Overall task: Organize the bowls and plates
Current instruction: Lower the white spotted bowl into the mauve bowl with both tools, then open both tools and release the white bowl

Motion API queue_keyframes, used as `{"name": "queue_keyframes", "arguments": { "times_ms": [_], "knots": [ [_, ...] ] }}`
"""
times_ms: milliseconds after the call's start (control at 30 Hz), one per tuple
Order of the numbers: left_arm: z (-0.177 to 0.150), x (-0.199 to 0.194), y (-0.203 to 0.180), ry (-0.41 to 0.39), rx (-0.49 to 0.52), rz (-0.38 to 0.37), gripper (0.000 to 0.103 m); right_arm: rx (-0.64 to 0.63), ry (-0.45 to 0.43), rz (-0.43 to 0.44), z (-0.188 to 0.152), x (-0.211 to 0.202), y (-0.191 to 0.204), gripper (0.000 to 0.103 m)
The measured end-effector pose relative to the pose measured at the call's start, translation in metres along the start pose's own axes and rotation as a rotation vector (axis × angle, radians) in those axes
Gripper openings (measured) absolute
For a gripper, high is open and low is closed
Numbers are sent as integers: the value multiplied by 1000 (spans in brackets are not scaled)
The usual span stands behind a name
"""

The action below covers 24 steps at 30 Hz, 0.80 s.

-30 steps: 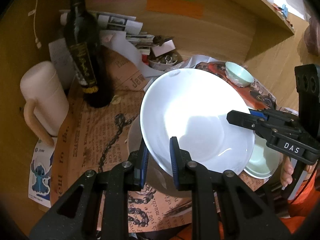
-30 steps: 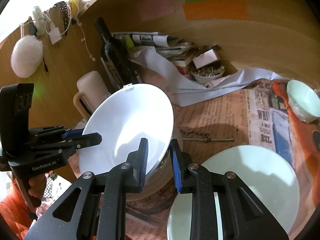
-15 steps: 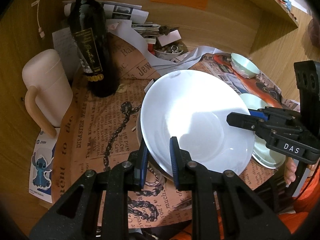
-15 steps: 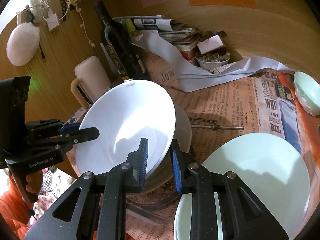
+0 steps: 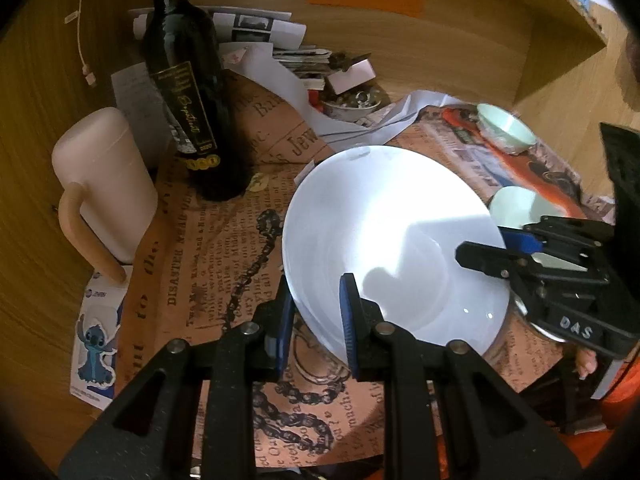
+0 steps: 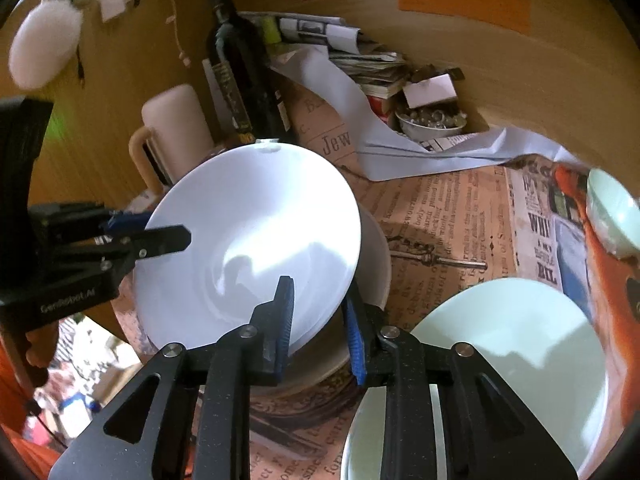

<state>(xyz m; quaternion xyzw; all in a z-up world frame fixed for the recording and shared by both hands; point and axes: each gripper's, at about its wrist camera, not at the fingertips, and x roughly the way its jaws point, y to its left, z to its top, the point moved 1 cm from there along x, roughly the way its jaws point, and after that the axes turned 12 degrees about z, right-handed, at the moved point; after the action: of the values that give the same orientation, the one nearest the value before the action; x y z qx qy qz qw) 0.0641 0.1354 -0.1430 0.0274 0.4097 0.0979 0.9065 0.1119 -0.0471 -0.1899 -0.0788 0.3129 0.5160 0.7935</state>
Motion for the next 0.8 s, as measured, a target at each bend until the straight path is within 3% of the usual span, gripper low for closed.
{"name": "queue_keyframes", "arguments": {
  "times_ms": [567, 667, 800],
  "knots": [
    [9, 10, 5, 23, -30, -12, 28, 59, -62, 14, 8, -13, -14, 35],
    [14, 0, 7, -14, -42, -6, 41, 64, -123, 0, 12, -27, -17, 48],
    [24, -17, 3, -80, -32, 3, 55, 88, -183, -12, 17, -47, -31, 49]
  ]
}}
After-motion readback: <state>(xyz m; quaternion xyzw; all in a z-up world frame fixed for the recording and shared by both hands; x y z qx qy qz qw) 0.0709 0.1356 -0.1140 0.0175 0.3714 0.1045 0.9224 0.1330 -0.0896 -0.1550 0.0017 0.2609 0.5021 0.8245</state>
